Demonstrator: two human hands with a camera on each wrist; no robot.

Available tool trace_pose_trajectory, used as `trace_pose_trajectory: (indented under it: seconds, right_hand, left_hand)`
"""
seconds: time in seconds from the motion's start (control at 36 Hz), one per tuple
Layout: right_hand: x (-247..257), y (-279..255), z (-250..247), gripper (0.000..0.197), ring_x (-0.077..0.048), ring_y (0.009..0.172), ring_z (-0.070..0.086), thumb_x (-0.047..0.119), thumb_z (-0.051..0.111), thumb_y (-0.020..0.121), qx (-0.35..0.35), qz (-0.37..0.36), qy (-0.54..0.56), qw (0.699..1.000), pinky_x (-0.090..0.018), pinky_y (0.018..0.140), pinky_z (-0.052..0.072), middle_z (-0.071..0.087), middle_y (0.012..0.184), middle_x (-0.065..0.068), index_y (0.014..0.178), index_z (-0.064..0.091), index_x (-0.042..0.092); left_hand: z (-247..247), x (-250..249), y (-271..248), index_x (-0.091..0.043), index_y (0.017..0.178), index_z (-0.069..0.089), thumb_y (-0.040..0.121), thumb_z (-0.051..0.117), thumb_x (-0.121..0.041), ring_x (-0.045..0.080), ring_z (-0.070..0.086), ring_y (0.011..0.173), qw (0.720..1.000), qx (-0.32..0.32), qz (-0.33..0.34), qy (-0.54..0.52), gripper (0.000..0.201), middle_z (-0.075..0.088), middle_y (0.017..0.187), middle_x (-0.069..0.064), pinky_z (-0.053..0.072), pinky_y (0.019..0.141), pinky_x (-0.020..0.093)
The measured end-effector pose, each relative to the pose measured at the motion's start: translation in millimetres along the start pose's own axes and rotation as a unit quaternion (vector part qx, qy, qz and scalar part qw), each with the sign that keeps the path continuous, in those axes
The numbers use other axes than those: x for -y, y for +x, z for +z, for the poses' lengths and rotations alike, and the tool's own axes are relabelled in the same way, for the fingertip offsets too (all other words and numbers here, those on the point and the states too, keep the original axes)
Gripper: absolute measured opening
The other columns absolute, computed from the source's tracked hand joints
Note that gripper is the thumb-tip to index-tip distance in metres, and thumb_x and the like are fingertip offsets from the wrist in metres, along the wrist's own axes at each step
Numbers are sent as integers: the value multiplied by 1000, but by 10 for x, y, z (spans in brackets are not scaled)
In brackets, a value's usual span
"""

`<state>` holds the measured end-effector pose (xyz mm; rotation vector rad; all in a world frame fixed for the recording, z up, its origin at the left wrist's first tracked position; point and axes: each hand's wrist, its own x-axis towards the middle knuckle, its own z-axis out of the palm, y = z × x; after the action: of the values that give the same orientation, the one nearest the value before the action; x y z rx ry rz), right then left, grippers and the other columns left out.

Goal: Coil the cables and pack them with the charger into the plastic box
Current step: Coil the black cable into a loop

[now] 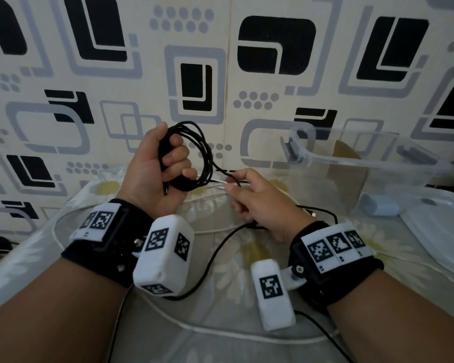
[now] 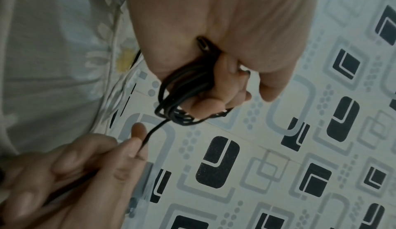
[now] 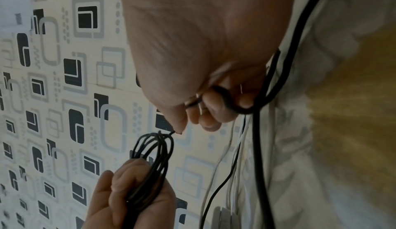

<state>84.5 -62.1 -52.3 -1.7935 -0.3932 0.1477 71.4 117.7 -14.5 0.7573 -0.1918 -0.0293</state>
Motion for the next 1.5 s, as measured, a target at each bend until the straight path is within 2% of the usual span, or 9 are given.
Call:
trace_pose_trajectory:
  seconds: [0.22,0.36,0.56,0.81,0.94,1.06,1.17,1.28,1.5]
  right_hand:
    - [-47,-10,-15,26,-17,85,61,8,70,85,48,28,-16,998,-33,85,52,68,98,-12,106,56,15]
    - [-42,-30,-27,36,-16,73,51,0,70,82,91,14,-55,994,-27,70,44,55,80,-4,112,58,18]
    - [-86,-5,-3,27,-15,74,58,13,71,83,66,6,-137,988,-44,83,53,61,85,-8,100,54,25]
    - [6,-51,-2,11,-1,60,55,13,70,87,97,-44,-177,978,-30,69,51,58,68,9,89,63,21]
    - [92,-107,5,12,4,62,49,14,73,83,94,-86,-180,975,-10,65,42,58,71,9,94,72,17]
    - [141,-144,15,17,2,72,55,13,73,84,100,-112,-174,973,-13,74,45,72,89,-1,100,74,15]
    - [168,-158,-1,19,10,77,59,12,70,86,101,-121,-164,974,-8,79,45,73,97,6,104,73,14]
    - [203,-165,-10,19,13,81,60,11,69,87,103,-134,-167,971,-4,78,41,70,94,12,105,73,11]
    - [209,-148,-8,15,-17,90,65,13,68,88,78,-194,-190,959,-36,88,51,72,95,-1,100,74,10]
  left_hand:
    - [-96,-47,51,-17,71,47,95,38,-31,8,19,38,994,-69,42,-80,30,25,54,-9,34,46,17]
    - [-120,-67,79,-18,70,46,96,40,-28,8,20,39,987,-109,69,-96,29,27,55,-9,31,48,17]
    - [-219,-108,138,-18,70,44,99,41,-26,9,24,42,973,-150,121,-126,30,34,58,-8,39,53,20]
    - [-234,-90,172,-17,75,40,101,43,-28,12,30,47,961,-202,171,-76,28,40,60,-5,46,62,26]
    - [-218,-87,173,-16,77,40,100,45,-23,13,32,48,960,-211,185,0,24,42,60,-5,46,64,27]
    - [-165,-18,166,-18,82,40,102,40,-23,11,34,48,952,-185,188,152,20,41,61,-6,43,60,25]
    - [-111,70,114,-20,83,38,104,35,-26,10,34,52,921,-133,196,308,21,40,64,-7,30,60,29]
    - [-83,134,72,-19,85,39,105,34,-24,11,35,58,895,-84,186,398,22,38,71,-2,35,54,19]
    - [-93,231,11,-17,86,46,104,39,-27,17,55,70,804,32,148,575,21,59,72,-1,46,72,29]
